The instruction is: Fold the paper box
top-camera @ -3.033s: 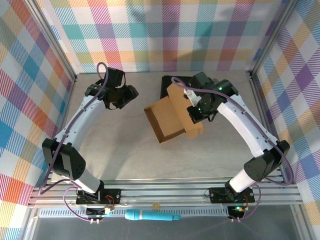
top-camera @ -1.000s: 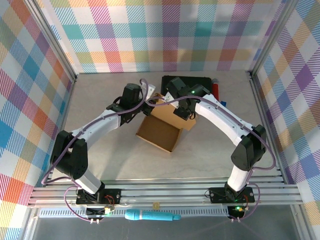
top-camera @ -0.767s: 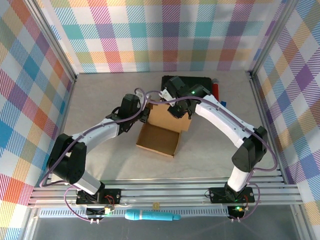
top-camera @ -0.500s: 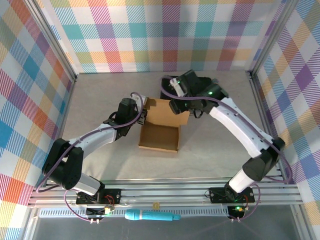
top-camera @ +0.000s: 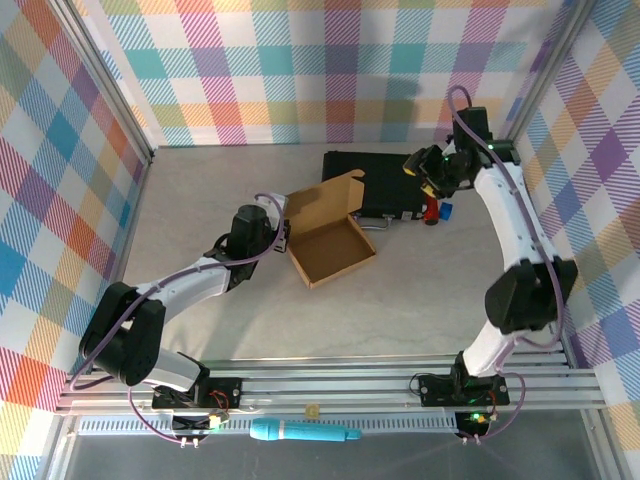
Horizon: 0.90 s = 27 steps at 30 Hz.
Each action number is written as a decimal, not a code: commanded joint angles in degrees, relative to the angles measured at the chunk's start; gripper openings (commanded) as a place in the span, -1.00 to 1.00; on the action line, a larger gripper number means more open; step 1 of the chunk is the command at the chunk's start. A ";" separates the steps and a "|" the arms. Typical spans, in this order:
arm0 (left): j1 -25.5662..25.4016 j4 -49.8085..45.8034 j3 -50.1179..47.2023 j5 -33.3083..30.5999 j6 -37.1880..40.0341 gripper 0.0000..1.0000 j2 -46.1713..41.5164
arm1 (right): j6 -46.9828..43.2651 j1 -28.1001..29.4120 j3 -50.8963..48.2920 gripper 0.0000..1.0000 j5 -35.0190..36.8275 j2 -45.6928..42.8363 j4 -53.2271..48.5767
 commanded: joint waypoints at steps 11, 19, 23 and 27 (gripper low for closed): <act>0.98 1.16 -0.85 -0.24 3.75 -1.00 -2.06 | 13.89 2.97 15.94 0.06 -15.35 22.15 11.02; 1.16 1.55 0.21 -0.72 2.96 -1.00 -0.18 | 16.00 6.28 25.40 0.06 -20.51 32.00 8.34; 1.34 1.64 0.78 -1.08 2.27 -1.00 0.66 | 16.26 7.32 23.40 0.06 -21.65 31.15 7.62; 1.34 1.77 1.44 -1.62 1.56 -1.00 1.54 | 17.20 7.47 16.02 0.06 -22.64 26.76 9.46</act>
